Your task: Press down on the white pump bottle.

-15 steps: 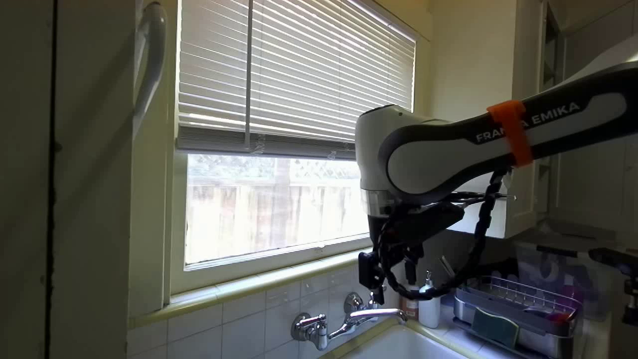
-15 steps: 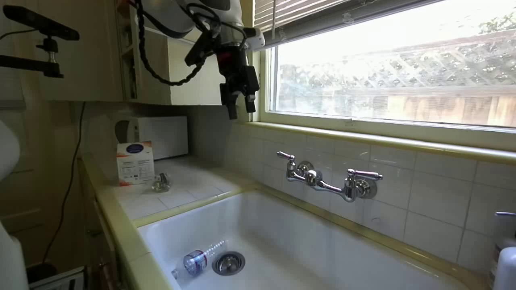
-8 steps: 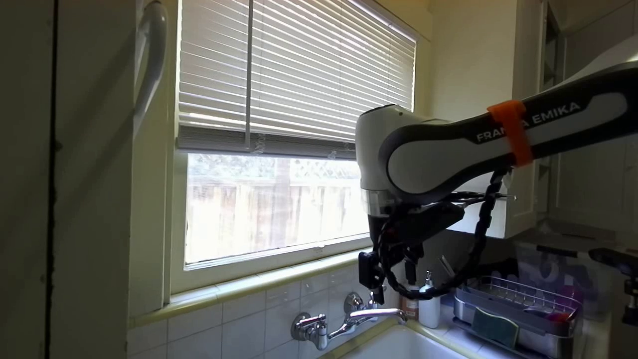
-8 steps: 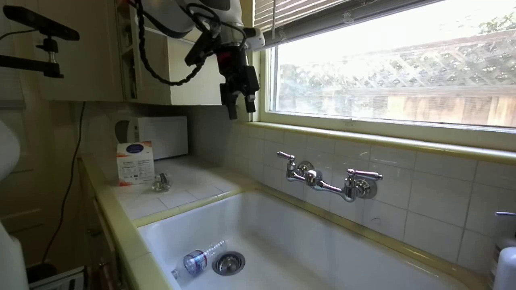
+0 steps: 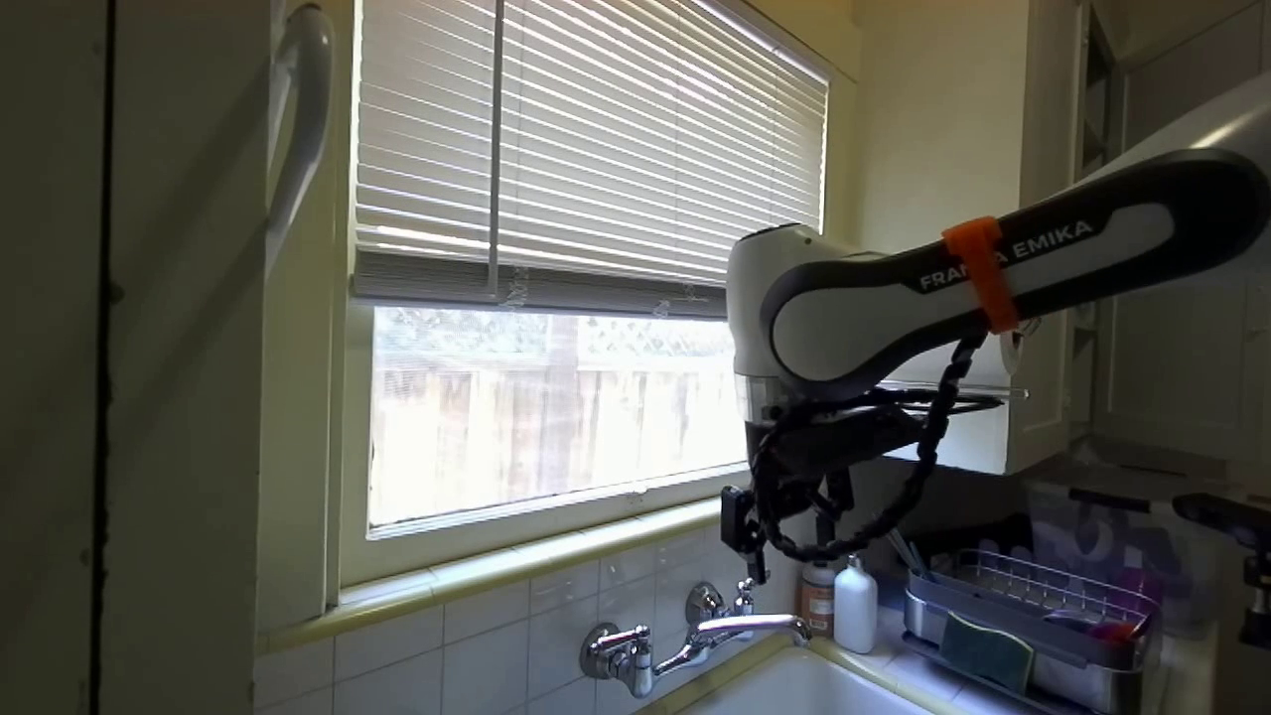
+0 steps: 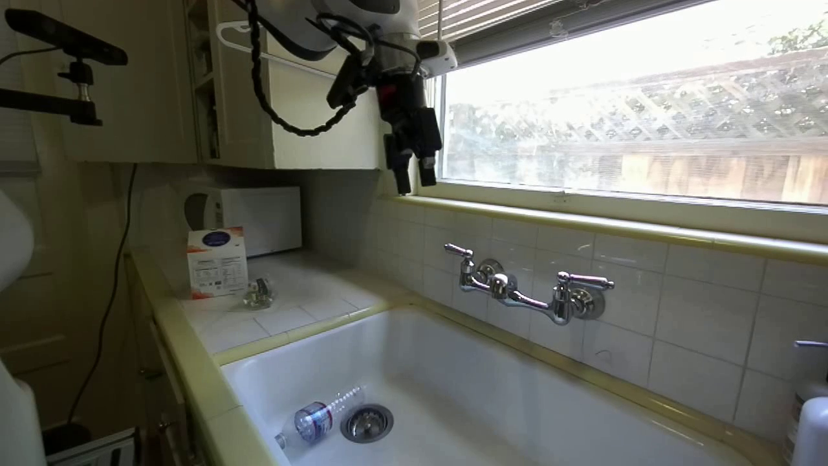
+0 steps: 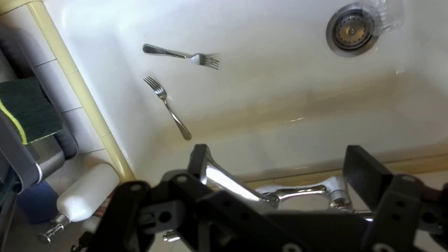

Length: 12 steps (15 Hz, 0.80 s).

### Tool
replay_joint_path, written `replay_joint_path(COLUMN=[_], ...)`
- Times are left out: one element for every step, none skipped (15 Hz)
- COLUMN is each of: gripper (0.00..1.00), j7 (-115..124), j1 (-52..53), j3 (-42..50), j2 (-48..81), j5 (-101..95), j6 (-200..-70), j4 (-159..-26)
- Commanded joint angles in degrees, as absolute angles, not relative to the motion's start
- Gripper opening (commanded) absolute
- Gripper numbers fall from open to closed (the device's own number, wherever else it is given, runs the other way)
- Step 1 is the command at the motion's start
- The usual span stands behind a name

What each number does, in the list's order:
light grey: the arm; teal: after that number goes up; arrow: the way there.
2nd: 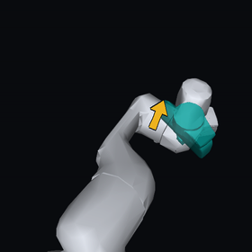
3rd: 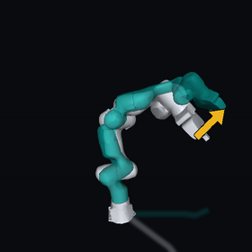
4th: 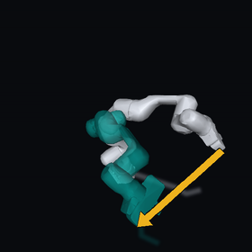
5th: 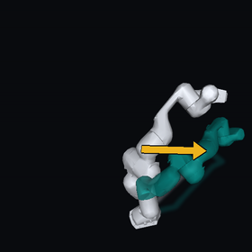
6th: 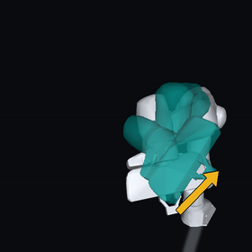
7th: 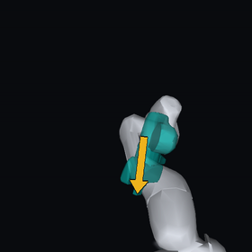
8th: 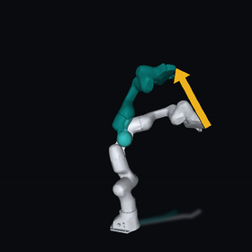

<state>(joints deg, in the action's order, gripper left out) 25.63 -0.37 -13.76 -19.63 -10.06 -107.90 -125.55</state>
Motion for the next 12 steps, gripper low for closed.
replay_joint_path(gripper=[1.00, 1.00, 1.00, 1.00, 1.00, 1.00, 1.00, 1.00, 1.00, 1.00, 1.00, 1.00], j7=[31.86, 33.22, 34.70, 35.98, 37.39, 38.71, 40.12, 41.20, 41.42, 41.22, 40.52, 39.69], j1=[-2.94, -3.78, -4.60, -5.24, -5.85, -6.39, -6.76, -7.01, -7.10, -7.18, -7.23, -7.31], j3=[-10.44, -9.41, -8.46, -7.46, -6.41, -5.28, -4.36, -3.24, -2.15, -1.15, -0.16, 0.86], j2=[-15.09, -13.84, -12.77, -11.34, -10.02, -8.31, -7.15, -5.54, -4.32, -3.29, -2.21, -1.43], j5=[-11.91, -12.14, -12.53, -12.65, -12.94, -12.92, -13.23, -13.16, -12.67, -12.95, -13.29, -13.51], j6=[-111.66, -112.22, -113.10, -113.33, -113.98, -114.54, -114.92, -115.78, -116.64, -117.97, -118.79, -119.31], j4=[-122.14, -120.83, -119.70, -118.29, -116.92, -115.40, -114.03, -112.48, -111.23, -110.24, -109.22, -108.28])
